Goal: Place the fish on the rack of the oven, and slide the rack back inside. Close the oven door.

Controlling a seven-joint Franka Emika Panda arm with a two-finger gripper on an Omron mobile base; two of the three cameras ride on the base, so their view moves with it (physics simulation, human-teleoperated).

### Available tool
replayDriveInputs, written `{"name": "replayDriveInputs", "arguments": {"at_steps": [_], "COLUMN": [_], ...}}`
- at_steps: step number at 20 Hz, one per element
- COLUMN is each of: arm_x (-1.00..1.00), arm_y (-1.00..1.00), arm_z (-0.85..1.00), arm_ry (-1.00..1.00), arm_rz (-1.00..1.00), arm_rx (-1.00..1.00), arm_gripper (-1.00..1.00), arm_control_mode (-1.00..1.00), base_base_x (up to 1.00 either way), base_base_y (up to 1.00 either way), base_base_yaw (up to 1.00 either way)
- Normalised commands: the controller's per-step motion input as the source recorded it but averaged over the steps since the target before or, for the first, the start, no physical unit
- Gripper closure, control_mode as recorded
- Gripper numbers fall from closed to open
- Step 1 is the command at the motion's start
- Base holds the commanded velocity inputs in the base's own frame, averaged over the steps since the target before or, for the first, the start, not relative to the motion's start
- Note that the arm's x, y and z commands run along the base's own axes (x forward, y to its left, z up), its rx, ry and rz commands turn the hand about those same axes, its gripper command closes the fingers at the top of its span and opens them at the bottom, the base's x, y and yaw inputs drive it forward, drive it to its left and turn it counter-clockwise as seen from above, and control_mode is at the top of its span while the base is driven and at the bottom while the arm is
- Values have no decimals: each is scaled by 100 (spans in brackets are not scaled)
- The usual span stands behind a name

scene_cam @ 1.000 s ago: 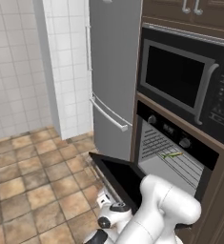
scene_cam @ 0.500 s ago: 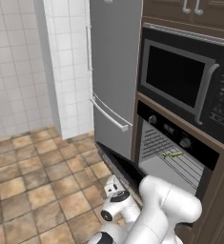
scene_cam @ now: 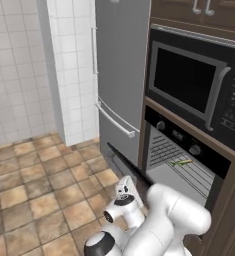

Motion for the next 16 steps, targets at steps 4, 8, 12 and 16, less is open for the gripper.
{"name": "replayDriveInputs", "arguments": {"at_steps": [4, 8, 12, 16], "arm_x": [14, 21, 23, 22], "arm_y": [-100, -100, -100, -100], "arm_z": [31, 30, 30, 29], "arm_ry": [0, 0, 0, 0], "arm_rz": [-38, -38, -38, -36], "arm_rx": [-3, -2, -2, -2], "arm_gripper": [-100, -100, -100, -100], "arm_control_mode": [-100, -100, -100, -100], "base_base_x": [0, 0, 0, 0], "base_base_y": [0, 0, 0, 0], "base_base_yaw": [0, 0, 0, 0]}}
